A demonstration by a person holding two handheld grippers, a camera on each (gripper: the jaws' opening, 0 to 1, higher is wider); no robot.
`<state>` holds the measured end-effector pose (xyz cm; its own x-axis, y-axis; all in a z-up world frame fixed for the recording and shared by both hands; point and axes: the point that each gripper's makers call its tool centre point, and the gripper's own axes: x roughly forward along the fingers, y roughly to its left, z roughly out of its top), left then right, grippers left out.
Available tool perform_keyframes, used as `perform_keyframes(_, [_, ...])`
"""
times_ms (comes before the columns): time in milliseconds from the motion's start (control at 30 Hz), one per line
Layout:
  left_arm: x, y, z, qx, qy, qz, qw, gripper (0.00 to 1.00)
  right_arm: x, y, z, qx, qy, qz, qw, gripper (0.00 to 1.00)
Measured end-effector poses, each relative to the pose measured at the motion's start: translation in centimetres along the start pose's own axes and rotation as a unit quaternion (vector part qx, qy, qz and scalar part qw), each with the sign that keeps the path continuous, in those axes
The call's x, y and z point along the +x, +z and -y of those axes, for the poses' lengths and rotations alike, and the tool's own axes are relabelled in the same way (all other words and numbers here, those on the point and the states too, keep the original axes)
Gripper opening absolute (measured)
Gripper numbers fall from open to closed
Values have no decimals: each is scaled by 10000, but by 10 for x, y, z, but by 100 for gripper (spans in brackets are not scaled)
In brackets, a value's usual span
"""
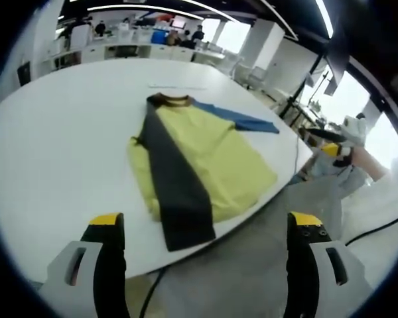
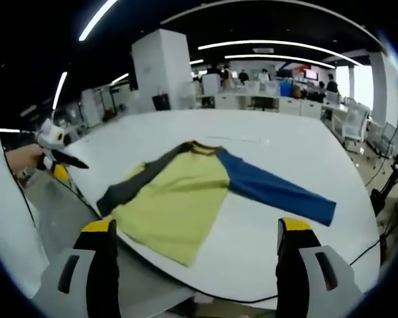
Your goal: Fold the garment on the visible template until the final outline fits inside the template.
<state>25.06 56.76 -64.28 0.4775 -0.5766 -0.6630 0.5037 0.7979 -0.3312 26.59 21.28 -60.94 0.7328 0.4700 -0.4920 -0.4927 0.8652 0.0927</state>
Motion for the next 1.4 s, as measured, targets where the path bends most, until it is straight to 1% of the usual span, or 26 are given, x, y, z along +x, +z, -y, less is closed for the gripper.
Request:
perform_keyframes(267, [8,-4,-6,-48,-21,-92,9999,98,-1,1,4,46,-65,35,10000,100])
perform_keyframes(467, [15,-12,-6,-51,-91,-186,9998,93,-1,-2,5,14,-97,-44,9999,100])
perform_keyframes(667, [20,-20,-13,-89,-93,-278,9995,90,2,0,6,23,-106,-21,9999,100])
perform_keyframes(900, [27,-31,-19,-134,-122,-413,9990,83,4,-1,5,29,-127,-69,9999,100])
perform_keyframes(1033, [34,-36,-23,-163,-136,-493,9986,80,4,-4,5,-39,-159,-174,9997,100])
perform_keyframes(1167, [39,-40,-24,-168,-159,-534,9983,73,4,-4,5,-23,-182,-182,9997,100])
perform_keyframes(1267, [42,-45,-26,-177,-173,-592,9979,71,5,-4,5,4,-191,-183,9997,100])
perform_keyframes(1400, [45,-52,-27,-143,-238,-707,9971,63,8,-7,5,-46,-195,-276,9994,100])
